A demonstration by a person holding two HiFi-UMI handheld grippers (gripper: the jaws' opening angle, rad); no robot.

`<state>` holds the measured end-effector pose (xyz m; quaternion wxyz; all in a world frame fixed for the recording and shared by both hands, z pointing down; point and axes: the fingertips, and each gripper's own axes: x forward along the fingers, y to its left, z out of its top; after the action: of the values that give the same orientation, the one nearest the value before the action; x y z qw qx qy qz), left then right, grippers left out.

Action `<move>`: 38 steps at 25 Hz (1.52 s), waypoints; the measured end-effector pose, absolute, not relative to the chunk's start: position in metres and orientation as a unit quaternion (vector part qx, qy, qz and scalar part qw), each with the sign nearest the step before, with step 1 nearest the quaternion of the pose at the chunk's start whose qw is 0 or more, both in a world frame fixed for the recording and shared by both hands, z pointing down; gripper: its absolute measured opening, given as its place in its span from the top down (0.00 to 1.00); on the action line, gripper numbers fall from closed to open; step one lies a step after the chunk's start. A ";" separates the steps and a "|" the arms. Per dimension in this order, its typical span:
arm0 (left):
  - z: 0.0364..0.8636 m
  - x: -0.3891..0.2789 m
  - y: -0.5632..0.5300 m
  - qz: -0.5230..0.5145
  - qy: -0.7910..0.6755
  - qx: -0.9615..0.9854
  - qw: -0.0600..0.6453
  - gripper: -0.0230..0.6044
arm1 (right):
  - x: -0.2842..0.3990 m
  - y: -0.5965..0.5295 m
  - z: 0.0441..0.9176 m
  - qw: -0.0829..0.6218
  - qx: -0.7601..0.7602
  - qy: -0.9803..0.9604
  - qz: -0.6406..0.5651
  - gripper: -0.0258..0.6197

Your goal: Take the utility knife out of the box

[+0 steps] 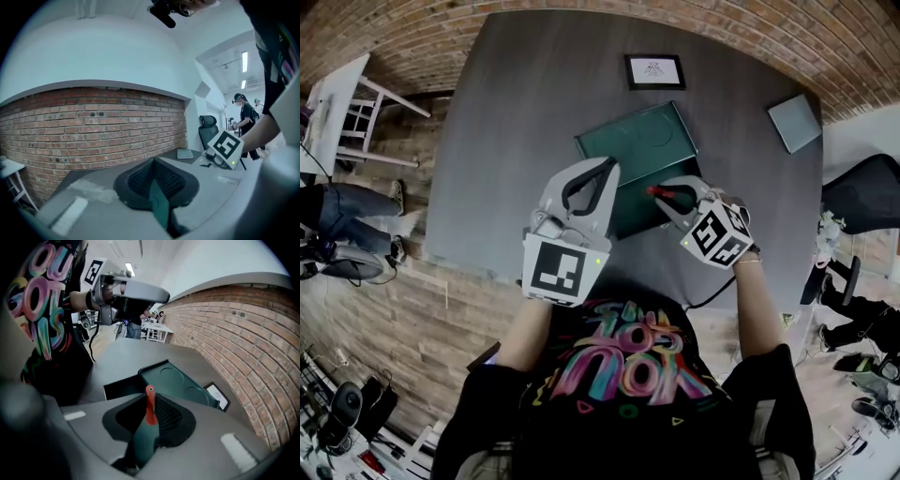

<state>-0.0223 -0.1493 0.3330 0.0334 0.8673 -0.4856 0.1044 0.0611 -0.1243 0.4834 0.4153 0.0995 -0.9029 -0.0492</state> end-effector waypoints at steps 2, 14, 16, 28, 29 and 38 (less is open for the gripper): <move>0.330 -0.023 -0.149 0.103 -0.486 0.867 0.032 0.96 | 0.061 -0.126 0.471 0.401 0.116 -0.907 -0.056 0.88; 0.326 -0.019 -0.145 0.101 -0.481 0.871 0.028 0.96 | 0.073 -0.132 0.392 0.302 0.237 -0.920 -0.078 0.88; 0.326 -0.019 -0.145 0.102 -0.479 0.872 0.028 0.96 | 0.077 -0.133 0.382 0.292 0.255 -0.919 -0.078 0.88; 0.330 -0.019 -0.143 0.101 -0.476 0.872 0.041 0.96 | 0.101 -0.133 0.336 0.202 0.337 -0.916 -0.083 0.88; 0.330 -0.019 -0.144 0.102 -0.476 0.873 0.042 0.96 | 0.101 -0.132 0.334 0.195 0.339 -0.917 -0.080 0.88; 0.331 -0.013 -0.145 0.102 -0.469 0.876 0.043 0.96 | 0.115 -0.122 0.324 0.105 0.371 -0.922 -0.029 0.88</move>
<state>-0.0128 -0.1453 0.3311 0.0429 0.8765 -0.4686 0.1022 0.1149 -0.1222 0.3243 0.1051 0.3707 -0.9223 -0.0287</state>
